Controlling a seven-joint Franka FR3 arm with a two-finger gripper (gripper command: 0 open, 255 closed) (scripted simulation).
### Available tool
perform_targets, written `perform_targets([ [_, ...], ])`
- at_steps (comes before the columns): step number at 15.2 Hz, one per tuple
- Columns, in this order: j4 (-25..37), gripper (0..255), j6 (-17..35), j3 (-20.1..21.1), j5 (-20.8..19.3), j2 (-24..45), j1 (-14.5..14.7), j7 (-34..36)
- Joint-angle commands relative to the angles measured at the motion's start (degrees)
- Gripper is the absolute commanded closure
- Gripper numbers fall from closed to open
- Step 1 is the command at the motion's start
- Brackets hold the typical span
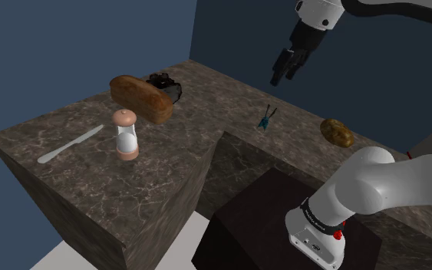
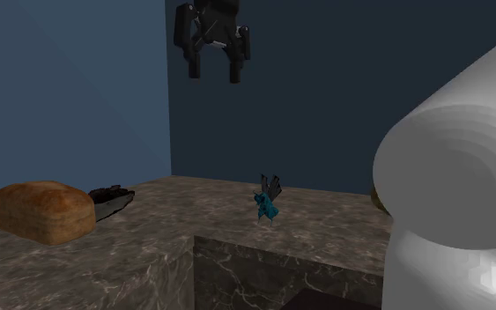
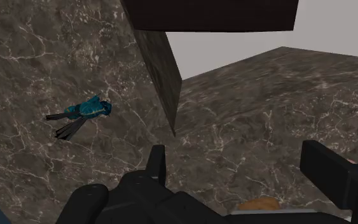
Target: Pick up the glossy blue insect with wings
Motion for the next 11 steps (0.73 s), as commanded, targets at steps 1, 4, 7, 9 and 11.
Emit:
perform_targets([
  [1, 0.0, 0, 0.0, 0.0, 0.0, 0.0, 0.0, 0.0],
  [4, -3.52, 0, 5.69, -1.56, -0.53, 1.07, -2.31, 1.85],
  [7, -6.64, 0, 11.47, -3.16, -1.01, 2.63, -4.66, 3.67],
  [9, -8.51, 0, 15.37, -4.24, -1.3, 3.94, -6.23, 4.86],
  [11, -10.21, 0, 19.31, -5.34, -1.55, 5.46, -7.8, 6.03],
])
